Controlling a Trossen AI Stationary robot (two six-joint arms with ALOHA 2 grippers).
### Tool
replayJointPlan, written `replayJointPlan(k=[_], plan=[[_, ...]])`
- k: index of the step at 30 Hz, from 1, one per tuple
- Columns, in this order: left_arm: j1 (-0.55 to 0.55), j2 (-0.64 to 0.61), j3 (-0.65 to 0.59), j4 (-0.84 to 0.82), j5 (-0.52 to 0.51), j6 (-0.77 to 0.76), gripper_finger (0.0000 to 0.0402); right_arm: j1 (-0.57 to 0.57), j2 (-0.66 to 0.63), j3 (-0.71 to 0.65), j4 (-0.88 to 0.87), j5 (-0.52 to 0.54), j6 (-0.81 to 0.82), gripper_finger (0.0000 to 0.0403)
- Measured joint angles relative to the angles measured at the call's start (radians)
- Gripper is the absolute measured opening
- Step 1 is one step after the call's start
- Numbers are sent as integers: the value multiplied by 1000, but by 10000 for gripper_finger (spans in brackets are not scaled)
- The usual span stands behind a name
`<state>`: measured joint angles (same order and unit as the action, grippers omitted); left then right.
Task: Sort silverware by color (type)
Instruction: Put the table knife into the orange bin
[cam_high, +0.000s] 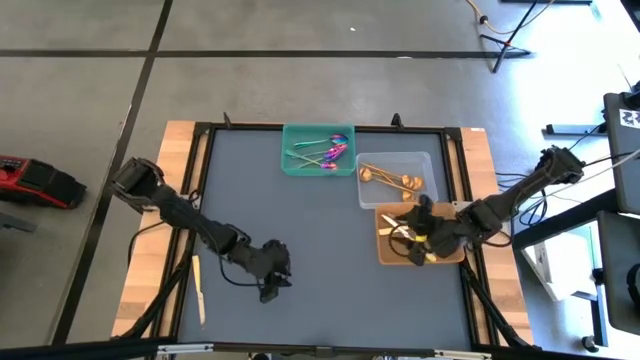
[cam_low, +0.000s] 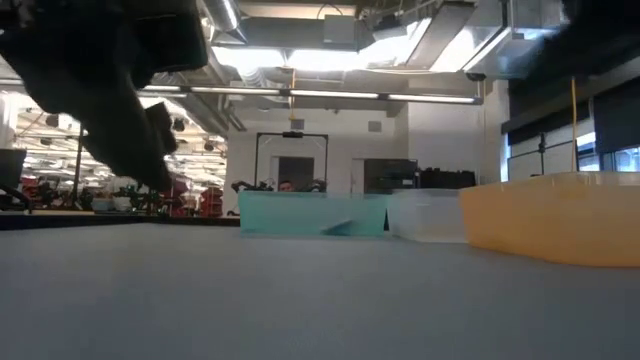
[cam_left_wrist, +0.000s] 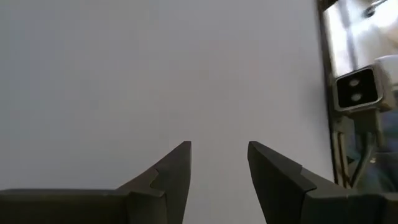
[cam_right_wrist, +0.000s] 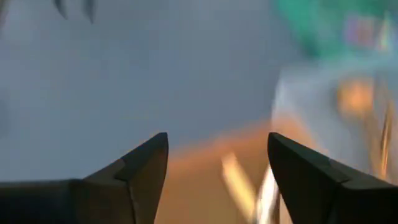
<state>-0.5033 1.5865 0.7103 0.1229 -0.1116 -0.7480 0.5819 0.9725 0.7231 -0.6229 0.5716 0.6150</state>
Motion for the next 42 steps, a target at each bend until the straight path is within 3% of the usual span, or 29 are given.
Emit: replayJointPlan(k=[4,9,12,17,24,28,32,37,42], plan=[[-25,-30,56,-185,3,-106,154,-1,53,0,316,58,-343,269],[-101,-63,118,-391,-45,-311,154,-27,158,1,687,2,-671,264],[-181,-70,129,-452,-93,-505,154,-54,235,1,855,-59,-773,264],[-321,-69,130,-521,-123,-856,154,-81,351,14,1103,-113,-782,264],[-497,-68,130,-618,-180,-1278,153,-69,406,63,1016,-171,-694,264],[-537,-69,130,-706,-119,-1410,153,-57,405,64,1003,-172,-655,264],[-531,-77,168,-895,-3,-1442,153,-37,405,64,982,-173,-617,264],[-513,-77,257,-1181,10,-1490,153,-36,407,64,937,-218,-518,264],[-511,-69,210,-1195,203,-1559,153,-36,407,64,910,-225,-479,264]])
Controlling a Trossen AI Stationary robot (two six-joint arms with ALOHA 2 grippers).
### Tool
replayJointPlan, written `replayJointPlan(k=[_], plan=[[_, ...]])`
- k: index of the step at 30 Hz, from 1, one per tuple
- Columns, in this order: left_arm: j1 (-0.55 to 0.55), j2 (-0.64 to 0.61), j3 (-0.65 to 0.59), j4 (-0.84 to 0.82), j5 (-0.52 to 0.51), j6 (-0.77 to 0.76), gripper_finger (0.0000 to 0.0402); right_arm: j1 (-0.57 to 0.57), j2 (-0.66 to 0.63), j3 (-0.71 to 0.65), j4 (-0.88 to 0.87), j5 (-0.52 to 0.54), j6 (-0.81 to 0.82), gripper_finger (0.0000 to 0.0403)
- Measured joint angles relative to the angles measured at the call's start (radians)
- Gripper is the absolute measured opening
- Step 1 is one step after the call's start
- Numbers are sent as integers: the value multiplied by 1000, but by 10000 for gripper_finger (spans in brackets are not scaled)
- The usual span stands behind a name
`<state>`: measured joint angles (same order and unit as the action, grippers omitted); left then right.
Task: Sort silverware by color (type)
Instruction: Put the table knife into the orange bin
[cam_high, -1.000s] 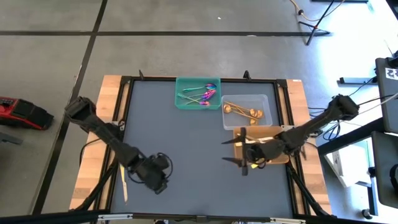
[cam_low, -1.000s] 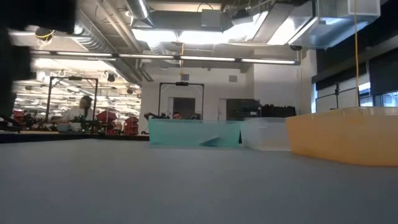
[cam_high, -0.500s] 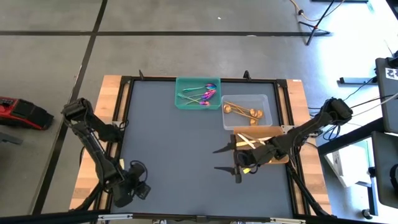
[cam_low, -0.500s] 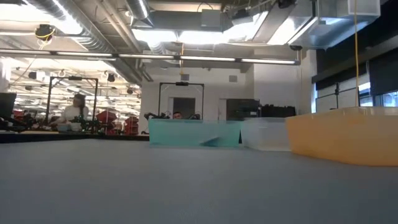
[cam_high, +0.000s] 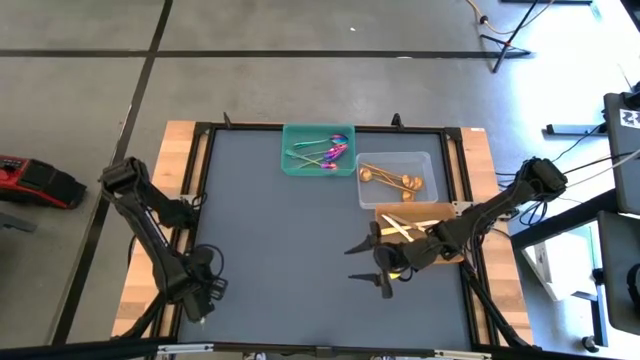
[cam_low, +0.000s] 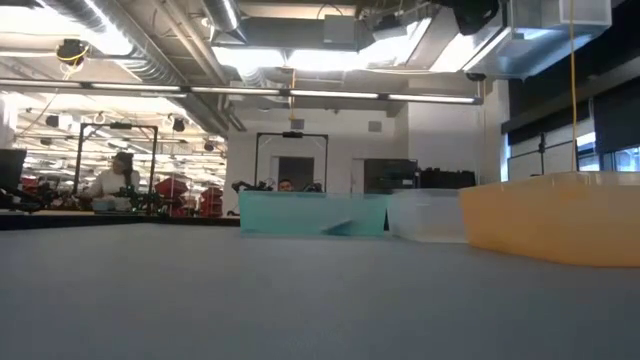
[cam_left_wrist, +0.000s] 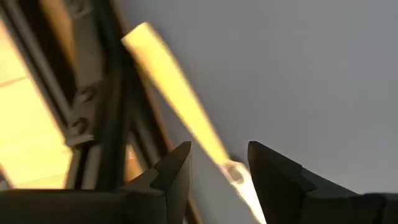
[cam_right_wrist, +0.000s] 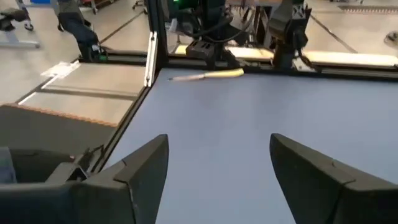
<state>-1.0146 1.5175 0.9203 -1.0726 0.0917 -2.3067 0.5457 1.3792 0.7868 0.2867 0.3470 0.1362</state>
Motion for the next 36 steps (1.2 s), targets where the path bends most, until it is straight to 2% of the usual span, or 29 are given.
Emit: replayJointPlan(k=[5,8,9,13,17,23,28,36], plan=[[22,24,-50,29,63,-7,153,0,0,0,-23,0,18,264],[45,44,-92,31,171,18,153,0,0,0,-26,0,19,264],[49,49,-106,52,177,28,153,0,0,0,-26,0,19,264],[58,51,-159,183,127,37,153,0,0,0,-28,0,19,264],[65,49,-177,203,104,48,153,0,0,0,-29,0,18,264],[94,34,-169,228,74,155,150,0,0,0,-29,1,17,264],[116,28,-142,300,-66,238,128,-1,0,0,-29,1,17,264],[111,22,-191,380,-68,257,107,-1,0,0,-30,1,17,264]])
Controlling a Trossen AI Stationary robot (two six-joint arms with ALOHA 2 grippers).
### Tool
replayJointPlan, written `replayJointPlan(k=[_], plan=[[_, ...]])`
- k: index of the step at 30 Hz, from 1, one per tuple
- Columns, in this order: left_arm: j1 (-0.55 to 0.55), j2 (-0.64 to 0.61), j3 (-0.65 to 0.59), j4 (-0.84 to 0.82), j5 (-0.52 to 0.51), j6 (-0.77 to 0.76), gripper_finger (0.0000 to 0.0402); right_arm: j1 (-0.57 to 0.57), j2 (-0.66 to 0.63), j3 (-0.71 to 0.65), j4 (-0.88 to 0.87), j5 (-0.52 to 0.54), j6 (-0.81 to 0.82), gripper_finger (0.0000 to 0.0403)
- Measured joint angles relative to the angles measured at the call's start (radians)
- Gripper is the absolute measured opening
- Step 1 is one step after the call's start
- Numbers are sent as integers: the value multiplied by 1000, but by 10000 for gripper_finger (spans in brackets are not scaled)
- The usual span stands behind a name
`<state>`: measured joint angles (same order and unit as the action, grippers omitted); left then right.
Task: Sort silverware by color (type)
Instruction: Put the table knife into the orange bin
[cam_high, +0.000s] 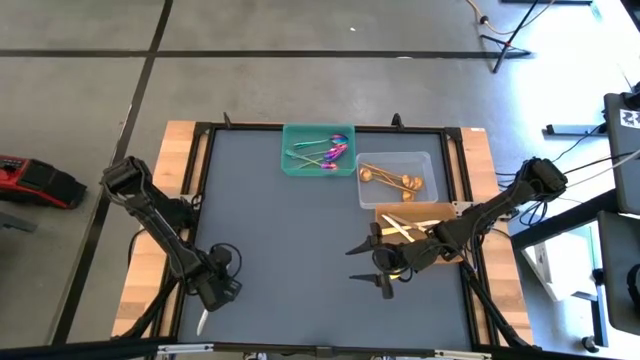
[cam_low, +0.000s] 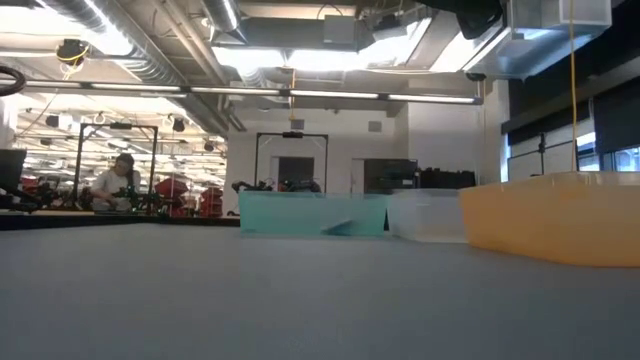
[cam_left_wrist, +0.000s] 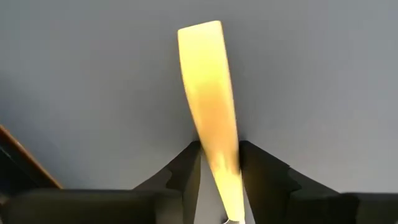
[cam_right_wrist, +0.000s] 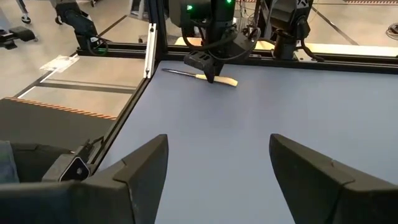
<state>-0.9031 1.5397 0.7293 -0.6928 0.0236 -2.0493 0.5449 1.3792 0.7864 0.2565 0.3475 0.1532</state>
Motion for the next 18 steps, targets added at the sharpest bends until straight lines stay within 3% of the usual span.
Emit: replayJointPlan(k=[9,18], plan=[[-1,0,-6,0,-14,46,61,0,0,0,-27,0,0,264],[-1,5,54,-27,-61,145,59,0,0,0,-55,-1,4,264]])
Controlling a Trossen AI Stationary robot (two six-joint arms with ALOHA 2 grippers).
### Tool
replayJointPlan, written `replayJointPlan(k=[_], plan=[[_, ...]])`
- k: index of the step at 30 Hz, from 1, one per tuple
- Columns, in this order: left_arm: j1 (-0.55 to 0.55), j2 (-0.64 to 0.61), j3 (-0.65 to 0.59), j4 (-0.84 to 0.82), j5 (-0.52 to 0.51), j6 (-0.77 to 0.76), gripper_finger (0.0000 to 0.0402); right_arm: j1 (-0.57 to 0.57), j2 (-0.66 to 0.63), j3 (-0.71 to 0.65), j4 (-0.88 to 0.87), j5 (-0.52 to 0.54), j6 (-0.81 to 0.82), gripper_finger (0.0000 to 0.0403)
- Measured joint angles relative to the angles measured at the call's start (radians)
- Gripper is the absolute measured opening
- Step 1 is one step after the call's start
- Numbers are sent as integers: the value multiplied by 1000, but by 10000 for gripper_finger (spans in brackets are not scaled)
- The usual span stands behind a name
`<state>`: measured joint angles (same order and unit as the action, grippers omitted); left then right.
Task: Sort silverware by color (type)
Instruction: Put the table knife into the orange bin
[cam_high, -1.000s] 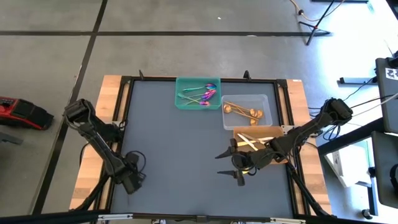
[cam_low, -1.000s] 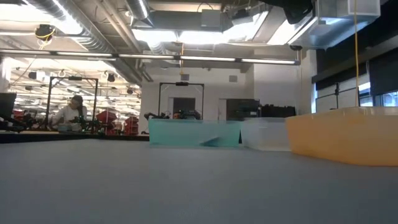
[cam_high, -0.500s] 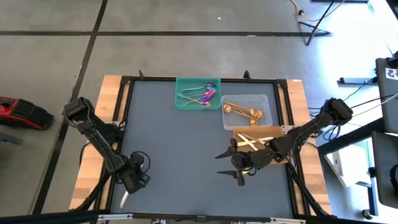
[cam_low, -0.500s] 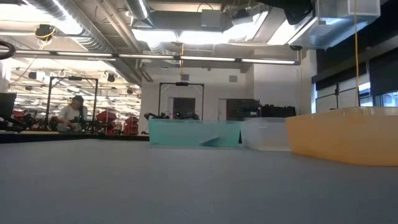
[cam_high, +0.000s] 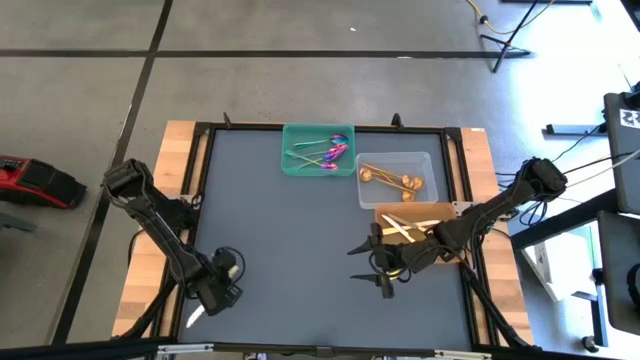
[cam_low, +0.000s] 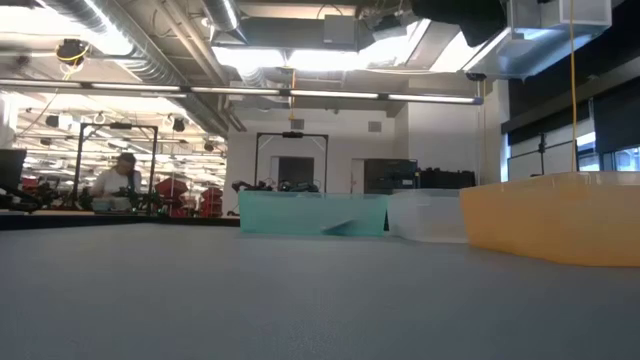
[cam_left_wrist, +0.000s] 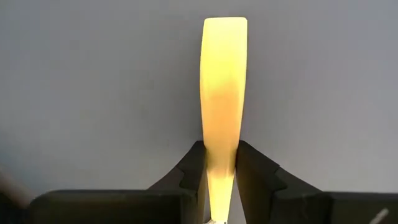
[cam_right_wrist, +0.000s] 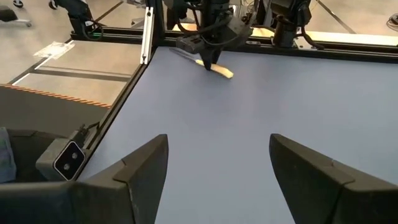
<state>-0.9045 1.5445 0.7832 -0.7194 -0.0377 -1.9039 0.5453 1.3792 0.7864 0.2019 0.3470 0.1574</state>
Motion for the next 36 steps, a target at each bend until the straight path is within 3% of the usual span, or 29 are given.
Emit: replayJointPlan(k=[8,15,26,32,36], plan=[[20,-4,190,26,-326,335,60,72,-2,30,-79,13,1,264],[132,-6,362,68,-494,751,61,210,-5,108,-233,190,7,264],[415,-6,452,374,-448,1404,61,384,-4,107,-258,214,158,264],[538,19,454,641,-405,1713,61,481,-4,107,-254,348,272,264],[610,82,453,818,-323,1814,61,529,-4,107,-248,472,284,264]])
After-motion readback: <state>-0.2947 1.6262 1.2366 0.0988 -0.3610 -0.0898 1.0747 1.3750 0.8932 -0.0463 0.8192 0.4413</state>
